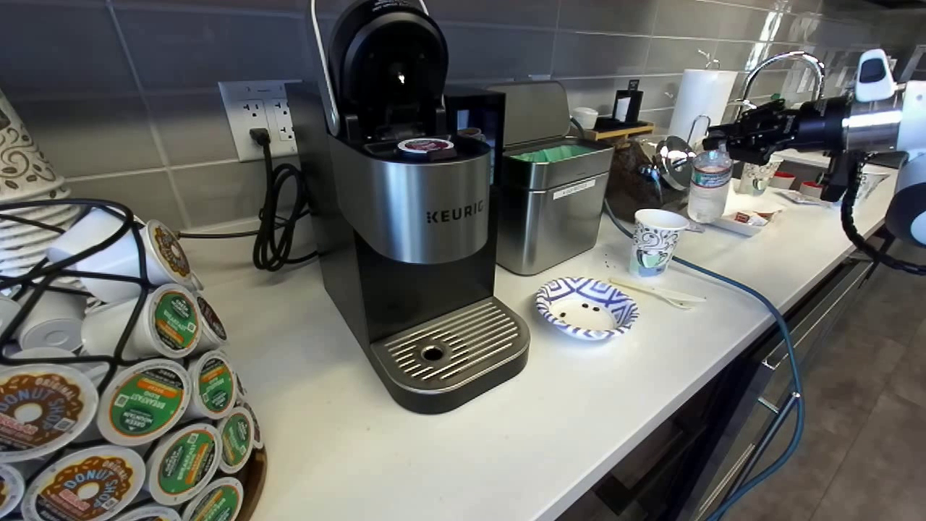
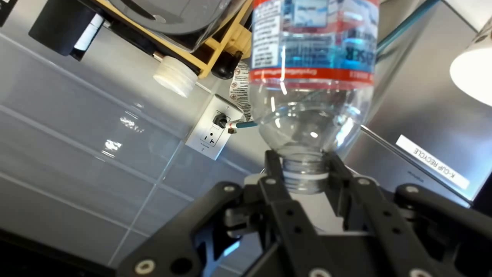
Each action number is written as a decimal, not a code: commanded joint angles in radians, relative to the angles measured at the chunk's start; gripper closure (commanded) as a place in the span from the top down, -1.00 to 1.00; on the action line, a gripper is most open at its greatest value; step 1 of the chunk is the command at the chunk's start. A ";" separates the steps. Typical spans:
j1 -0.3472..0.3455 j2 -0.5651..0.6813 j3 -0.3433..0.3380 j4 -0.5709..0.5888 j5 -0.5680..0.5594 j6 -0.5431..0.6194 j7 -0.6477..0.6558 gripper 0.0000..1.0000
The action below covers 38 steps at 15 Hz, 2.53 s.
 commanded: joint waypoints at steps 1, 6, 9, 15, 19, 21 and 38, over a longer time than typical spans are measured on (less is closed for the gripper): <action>-0.007 0.036 -0.030 0.038 -0.072 0.049 0.241 -0.84; -0.020 0.079 -0.051 0.055 -0.029 0.079 0.403 -0.84; 0.002 0.064 -0.066 0.034 -0.024 0.074 0.360 -0.37; 0.010 0.088 -0.063 0.043 0.000 0.075 0.360 -0.84; 0.006 0.115 -0.061 0.058 0.027 0.043 0.389 -0.84; 0.000 0.132 -0.056 0.064 0.057 0.030 0.403 -0.84; -0.006 0.175 -0.023 0.108 0.198 0.085 0.465 -0.84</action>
